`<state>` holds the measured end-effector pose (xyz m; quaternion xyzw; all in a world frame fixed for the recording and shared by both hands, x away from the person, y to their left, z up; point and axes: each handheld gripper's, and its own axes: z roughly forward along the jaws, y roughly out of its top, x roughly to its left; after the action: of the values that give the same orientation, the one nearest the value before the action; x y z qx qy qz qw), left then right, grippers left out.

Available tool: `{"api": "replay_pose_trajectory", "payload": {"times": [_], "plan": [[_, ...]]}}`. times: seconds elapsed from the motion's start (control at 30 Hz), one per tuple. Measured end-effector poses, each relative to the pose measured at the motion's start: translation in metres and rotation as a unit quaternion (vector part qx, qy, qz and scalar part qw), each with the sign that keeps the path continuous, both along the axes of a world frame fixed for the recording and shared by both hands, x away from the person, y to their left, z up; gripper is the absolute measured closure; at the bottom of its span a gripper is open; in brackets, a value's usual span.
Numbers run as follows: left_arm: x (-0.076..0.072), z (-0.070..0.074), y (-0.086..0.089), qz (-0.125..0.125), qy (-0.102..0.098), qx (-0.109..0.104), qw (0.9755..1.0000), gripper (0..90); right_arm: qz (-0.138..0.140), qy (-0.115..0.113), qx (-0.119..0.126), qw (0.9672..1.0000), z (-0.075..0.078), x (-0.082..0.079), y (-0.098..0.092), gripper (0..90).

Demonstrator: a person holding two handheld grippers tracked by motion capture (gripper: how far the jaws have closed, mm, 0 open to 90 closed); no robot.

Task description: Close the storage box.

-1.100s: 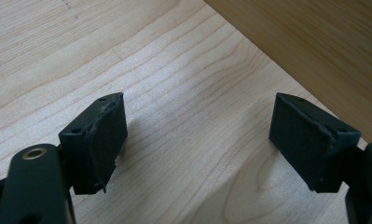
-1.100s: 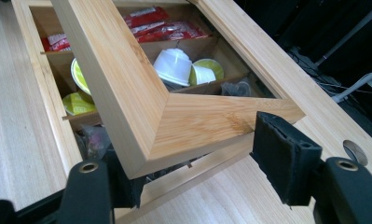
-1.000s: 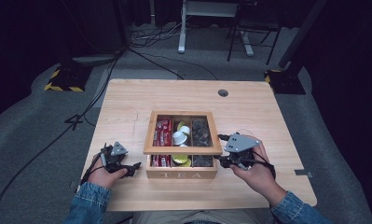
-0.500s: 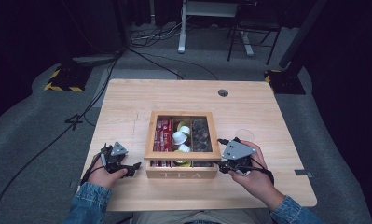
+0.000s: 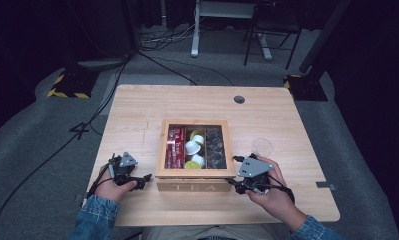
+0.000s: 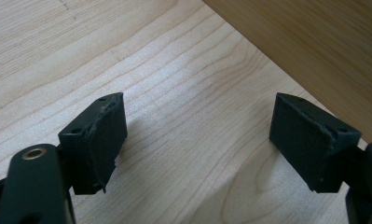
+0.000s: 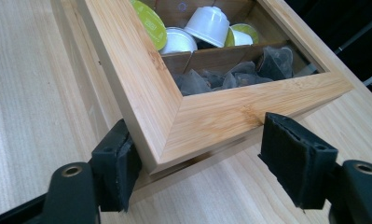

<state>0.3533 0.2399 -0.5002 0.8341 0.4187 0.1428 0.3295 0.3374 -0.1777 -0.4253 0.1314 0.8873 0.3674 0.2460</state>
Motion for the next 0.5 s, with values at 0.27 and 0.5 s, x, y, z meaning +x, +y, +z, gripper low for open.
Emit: {"api": "replay_pose_trajectory", "payload": {"times": [0.27, 0.5], "plan": [[0.0000, -0.0001, 0.0002, -0.001, 0.000, -0.001, 1.0000, 19.4, 0.003, 0.018, 0.010, 0.9998, -0.0006, -0.0025, -0.0017, 30.8], [0.0002, -0.0003, 0.0003, 0.000, -0.001, -0.004, 1.0000, 19.4, 0.009, 0.051, 0.037, 0.9980, -0.0069, -0.0081, -0.0048, 36.8]]}}
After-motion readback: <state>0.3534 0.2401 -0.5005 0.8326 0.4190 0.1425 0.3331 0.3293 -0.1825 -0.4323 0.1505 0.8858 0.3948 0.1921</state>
